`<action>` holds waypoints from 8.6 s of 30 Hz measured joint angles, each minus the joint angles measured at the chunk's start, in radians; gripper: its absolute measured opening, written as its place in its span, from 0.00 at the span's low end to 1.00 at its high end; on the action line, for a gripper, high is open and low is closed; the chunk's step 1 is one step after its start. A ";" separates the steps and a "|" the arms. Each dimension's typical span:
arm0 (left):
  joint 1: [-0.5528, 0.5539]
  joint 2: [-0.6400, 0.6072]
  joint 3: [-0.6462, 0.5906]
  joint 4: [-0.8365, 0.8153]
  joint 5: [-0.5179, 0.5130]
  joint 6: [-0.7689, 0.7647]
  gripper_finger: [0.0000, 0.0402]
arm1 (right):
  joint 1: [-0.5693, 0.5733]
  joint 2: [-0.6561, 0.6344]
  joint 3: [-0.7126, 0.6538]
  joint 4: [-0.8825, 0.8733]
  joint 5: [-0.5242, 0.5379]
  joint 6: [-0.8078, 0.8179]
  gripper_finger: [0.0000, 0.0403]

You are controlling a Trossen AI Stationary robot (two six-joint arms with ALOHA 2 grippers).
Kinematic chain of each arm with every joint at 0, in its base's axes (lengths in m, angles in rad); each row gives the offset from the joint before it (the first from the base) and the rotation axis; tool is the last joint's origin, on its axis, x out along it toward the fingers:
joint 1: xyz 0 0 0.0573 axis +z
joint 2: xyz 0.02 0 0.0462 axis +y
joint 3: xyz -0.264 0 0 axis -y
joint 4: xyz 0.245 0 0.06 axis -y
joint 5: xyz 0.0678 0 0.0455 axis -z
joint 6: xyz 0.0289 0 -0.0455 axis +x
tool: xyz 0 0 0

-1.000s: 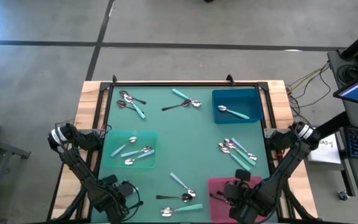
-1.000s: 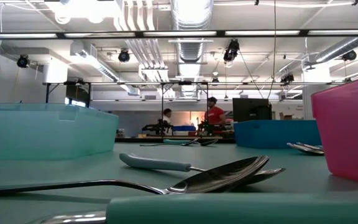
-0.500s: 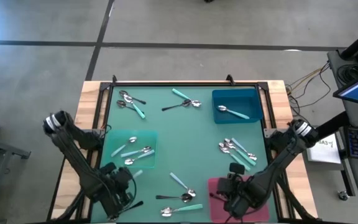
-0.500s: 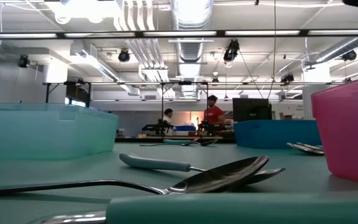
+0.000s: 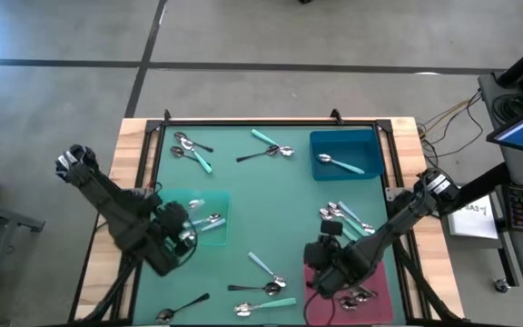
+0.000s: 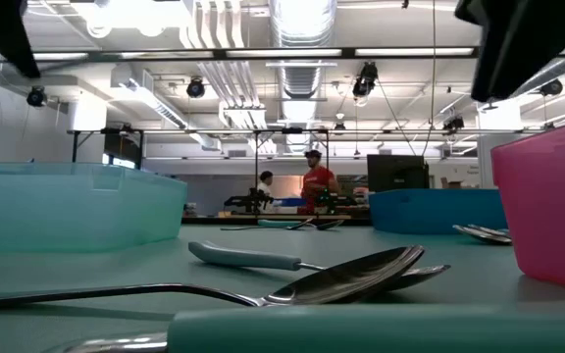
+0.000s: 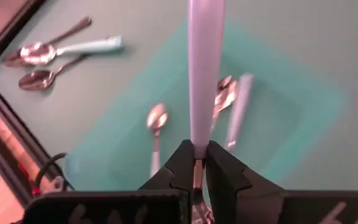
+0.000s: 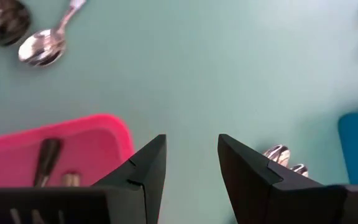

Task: Sort silverware by color (type)
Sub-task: Put the blue spoon into the green bin, then put the green spoon into the blue bin

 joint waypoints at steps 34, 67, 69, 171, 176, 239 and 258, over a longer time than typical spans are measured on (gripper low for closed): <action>0.136 -0.106 -0.118 0.380 0.013 0.403 0.33 | -0.318 -0.115 -0.286 -0.228 -0.371 0.091 0.34; 0.343 -0.085 -0.111 0.374 -0.060 0.530 0.33 | -0.423 -0.253 -0.689 0.314 -0.494 -0.001 0.28; 0.343 -0.085 -0.111 0.372 -0.060 0.530 0.33 | -0.428 -0.248 -0.689 0.316 -0.499 -0.003 0.26; 0.716 -0.085 -0.086 0.443 -0.048 0.953 0.33 | -0.517 -0.466 -0.711 0.149 -0.624 0.062 0.34; 0.716 -0.085 -0.086 0.443 -0.048 0.961 0.33 | -0.517 -0.465 -0.776 0.171 -0.623 0.062 0.33; 1.053 -0.061 -0.251 0.652 0.326 1.379 0.33 | -1.303 -0.390 -0.445 0.143 -0.124 -0.759 0.51; 1.264 0.240 -0.259 0.773 0.286 2.209 0.20 | -1.303 -0.390 -0.445 0.151 -0.124 -0.773 0.51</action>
